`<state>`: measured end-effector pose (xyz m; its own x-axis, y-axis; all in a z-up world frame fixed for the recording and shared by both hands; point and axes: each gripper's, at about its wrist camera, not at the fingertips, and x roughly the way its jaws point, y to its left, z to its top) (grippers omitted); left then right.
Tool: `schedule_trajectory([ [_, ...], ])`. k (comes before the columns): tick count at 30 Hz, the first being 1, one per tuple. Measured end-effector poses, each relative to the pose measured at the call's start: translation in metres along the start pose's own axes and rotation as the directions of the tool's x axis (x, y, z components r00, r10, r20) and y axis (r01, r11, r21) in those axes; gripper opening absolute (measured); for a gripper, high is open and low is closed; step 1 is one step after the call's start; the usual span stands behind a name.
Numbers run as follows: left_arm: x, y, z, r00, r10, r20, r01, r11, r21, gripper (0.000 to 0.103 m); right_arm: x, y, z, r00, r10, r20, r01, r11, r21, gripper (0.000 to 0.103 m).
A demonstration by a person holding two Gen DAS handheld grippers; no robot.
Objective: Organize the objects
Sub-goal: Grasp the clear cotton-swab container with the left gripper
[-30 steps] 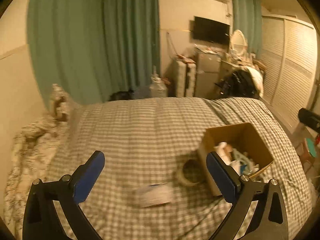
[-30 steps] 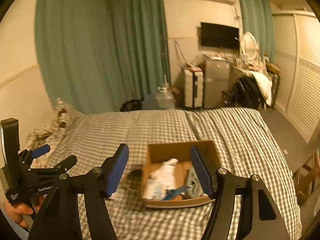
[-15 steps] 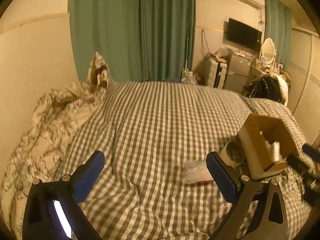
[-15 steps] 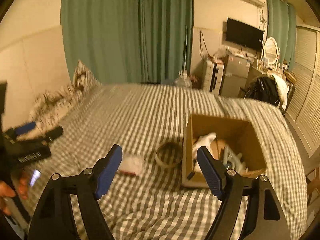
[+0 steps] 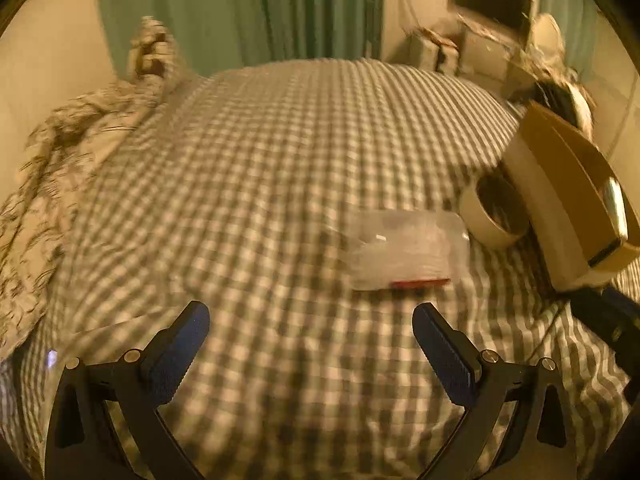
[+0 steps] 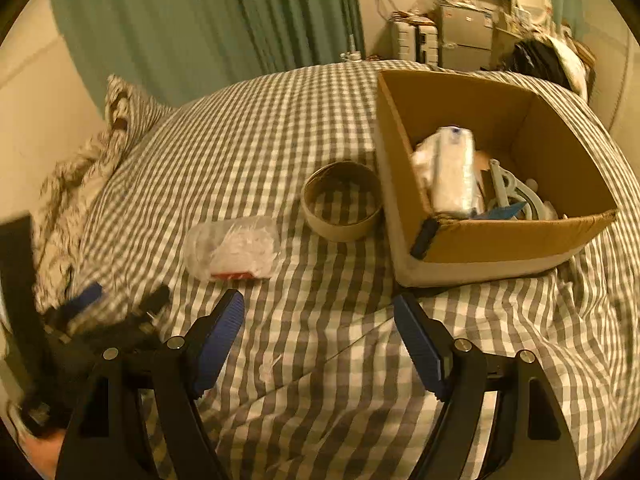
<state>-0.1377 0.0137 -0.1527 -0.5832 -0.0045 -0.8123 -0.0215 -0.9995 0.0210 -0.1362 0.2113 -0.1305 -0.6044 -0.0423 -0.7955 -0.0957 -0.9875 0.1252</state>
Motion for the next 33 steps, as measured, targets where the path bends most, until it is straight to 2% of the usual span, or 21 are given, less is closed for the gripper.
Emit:
schedule_trajectory([
  [5, 0.016, -0.028, 0.006, 0.999, -0.037, -0.024, 0.039, 0.998, 0.054, 0.103, 0.005, -0.013, 0.005, 1.0, 0.011, 0.006, -0.011, 0.997, 0.072, 0.077],
  [11, 0.032, -0.032, 0.02, 0.995, -0.101, -0.026, 0.101, 0.995, -0.009, 0.103, 0.005, -0.018, 0.008, 1.0, 0.014, -0.007, -0.013, 0.996, 0.093, 0.077],
  [20, 0.054, -0.047, 0.025, 0.991, -0.136, -0.002, 0.136, 0.99, 0.029, 0.103, 0.012, -0.019, 0.01, 1.0, -0.02, -0.01, 0.021, 0.995, 0.098, 0.077],
  [21, 0.057, -0.046, 0.028, 0.991, -0.134, 0.008, 0.134, 0.991, 0.03, 0.102, 0.013, -0.019, 0.01, 1.0, -0.024, -0.012, 0.025, 0.995, 0.096, 0.077],
  [22, 0.059, -0.044, 0.029, 0.991, -0.136, 0.012, 0.135, 0.99, 0.027, 0.092, 0.015, -0.018, 0.01, 0.999, -0.031, -0.016, 0.032, 0.995, 0.091, 0.077],
  [24, 0.058, -0.036, 0.03, 0.988, -0.155, -0.002, 0.155, 0.988, 0.01, 0.091, 0.016, -0.016, 0.01, 0.999, -0.039, -0.017, 0.041, 0.996, 0.081, 0.077],
  [26, 0.049, -0.027, 0.027, 0.99, -0.14, -0.001, 0.14, 0.99, 0.003, 0.091, 0.017, -0.012, 0.01, 0.999, -0.037, -0.013, 0.038, 0.997, 0.065, 0.077],
  [30, 0.024, 0.005, 0.019, 0.995, -0.079, 0.056, 0.082, 0.996, -0.037, 0.091, 0.015, 0.001, 0.012, 0.999, -0.027, 0.022, 0.027, 1.0, 0.014, 0.077],
  [33, 0.024, 0.028, 0.02, 0.998, -0.036, 0.05, 0.041, 0.995, -0.09, 0.091, 0.022, 0.017, 0.016, 0.998, -0.042, 0.039, 0.044, 0.998, -0.048, 0.077],
])
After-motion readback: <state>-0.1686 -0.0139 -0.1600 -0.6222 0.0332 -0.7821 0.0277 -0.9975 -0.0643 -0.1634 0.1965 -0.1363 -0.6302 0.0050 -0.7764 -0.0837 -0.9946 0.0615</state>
